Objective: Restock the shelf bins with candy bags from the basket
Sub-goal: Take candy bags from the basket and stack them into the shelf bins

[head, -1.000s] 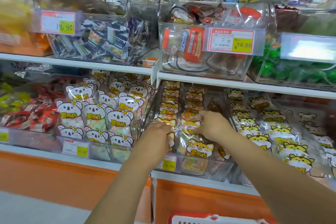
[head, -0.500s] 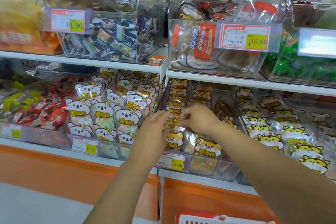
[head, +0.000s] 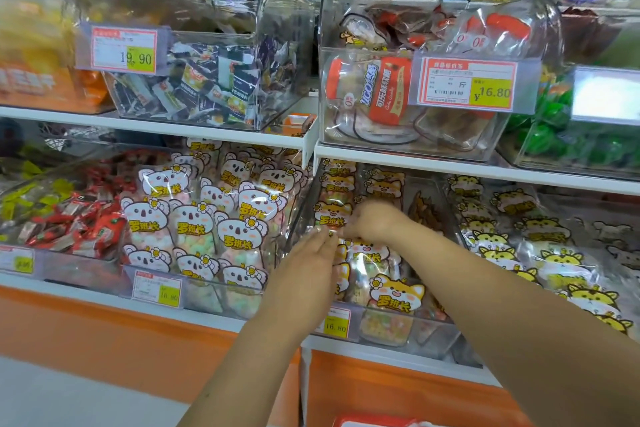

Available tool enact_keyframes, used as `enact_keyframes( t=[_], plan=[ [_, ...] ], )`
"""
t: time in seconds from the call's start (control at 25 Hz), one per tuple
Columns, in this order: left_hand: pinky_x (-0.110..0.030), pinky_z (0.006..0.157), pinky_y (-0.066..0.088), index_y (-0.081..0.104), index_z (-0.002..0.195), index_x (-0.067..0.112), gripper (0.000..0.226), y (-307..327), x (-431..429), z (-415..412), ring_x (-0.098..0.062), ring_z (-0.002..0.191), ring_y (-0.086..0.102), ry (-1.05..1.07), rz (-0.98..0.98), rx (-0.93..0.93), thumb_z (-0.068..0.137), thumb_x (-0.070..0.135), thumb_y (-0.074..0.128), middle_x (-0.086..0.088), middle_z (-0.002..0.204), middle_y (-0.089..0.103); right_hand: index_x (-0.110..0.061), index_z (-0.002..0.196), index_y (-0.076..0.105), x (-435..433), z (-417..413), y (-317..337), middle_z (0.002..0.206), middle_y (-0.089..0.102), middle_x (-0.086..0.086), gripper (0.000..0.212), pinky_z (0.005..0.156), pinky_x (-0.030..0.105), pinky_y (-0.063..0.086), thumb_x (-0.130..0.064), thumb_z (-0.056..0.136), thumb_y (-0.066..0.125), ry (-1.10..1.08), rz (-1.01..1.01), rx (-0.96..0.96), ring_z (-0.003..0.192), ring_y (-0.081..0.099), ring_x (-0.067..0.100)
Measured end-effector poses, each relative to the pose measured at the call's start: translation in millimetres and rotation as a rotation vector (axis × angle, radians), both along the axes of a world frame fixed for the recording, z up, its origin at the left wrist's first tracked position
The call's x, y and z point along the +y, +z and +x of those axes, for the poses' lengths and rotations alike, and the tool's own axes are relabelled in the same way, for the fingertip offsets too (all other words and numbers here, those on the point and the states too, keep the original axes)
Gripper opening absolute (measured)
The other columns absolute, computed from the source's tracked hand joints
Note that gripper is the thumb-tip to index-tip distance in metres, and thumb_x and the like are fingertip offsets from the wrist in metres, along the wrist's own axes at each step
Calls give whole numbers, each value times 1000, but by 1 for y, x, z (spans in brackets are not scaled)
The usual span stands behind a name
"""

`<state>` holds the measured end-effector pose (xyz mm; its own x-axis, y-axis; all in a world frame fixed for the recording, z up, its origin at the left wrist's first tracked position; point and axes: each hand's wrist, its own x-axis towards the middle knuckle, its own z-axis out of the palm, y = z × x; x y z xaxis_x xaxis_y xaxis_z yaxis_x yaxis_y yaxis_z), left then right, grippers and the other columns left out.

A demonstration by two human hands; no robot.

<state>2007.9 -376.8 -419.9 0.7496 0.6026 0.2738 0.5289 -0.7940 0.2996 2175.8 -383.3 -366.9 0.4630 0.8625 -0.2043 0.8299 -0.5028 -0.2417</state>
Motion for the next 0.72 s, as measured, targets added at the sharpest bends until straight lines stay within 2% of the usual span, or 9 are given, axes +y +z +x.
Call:
enact_keyframes(
  t=[0.12,0.24,0.28,0.4,0.52,0.6,0.68,0.72],
  plan=[
    [-25,118,11,18,155,21,53,-3,4,3,-13,149,9,0,-16,-11,104,25,35,4,163,12,-8,117,63,1,4,-5,119,64,8,41,88,31,50,-40,92,60,11,53,34,105,59,22],
    [-28,119,12,19,154,19,52,-2,7,8,-16,150,7,6,-82,-14,105,27,34,0,163,12,-28,99,66,-8,11,-13,122,63,-4,14,88,29,49,-38,90,62,4,264,116,102,58,15],
    [-29,119,11,19,155,18,52,-2,8,10,-17,150,6,1,-99,6,105,28,33,-1,163,10,-32,100,66,-12,13,-12,123,62,-8,13,89,30,49,-38,89,64,-1,281,129,102,58,14],
    [-28,119,4,16,155,16,54,1,10,18,-19,150,1,-19,-134,84,105,31,30,-4,164,3,-24,121,63,-27,24,4,120,61,-2,37,87,26,48,-36,87,68,17,149,75,106,58,17],
    [-27,118,-4,11,156,15,57,2,15,28,-19,150,-5,-23,-149,172,105,38,24,-6,164,0,-14,120,62,-41,32,13,106,65,1,36,67,20,47,-19,85,71,66,-23,7,92,61,18],
    [-29,119,-5,9,156,15,57,0,18,32,-19,150,-8,-15,-171,200,105,39,21,-6,164,-2,-16,117,63,-47,35,14,96,56,-6,33,56,12,38,-11,85,69,84,-82,-69,86,54,14],
    [-31,120,-3,9,156,17,58,-3,19,34,-19,150,-9,-9,-195,194,105,40,21,-4,164,-3,-15,117,64,-53,35,20,99,55,-9,29,58,13,42,-14,88,67,56,-123,-14,85,57,15],
    [-32,121,-2,10,156,18,58,-3,19,34,-18,150,-9,-8,-199,181,105,41,22,-4,164,-3,-11,117,64,-55,33,24,104,61,-5,27,64,19,48,-19,91,63,30,-136,21,86,63,19]
  ],
)
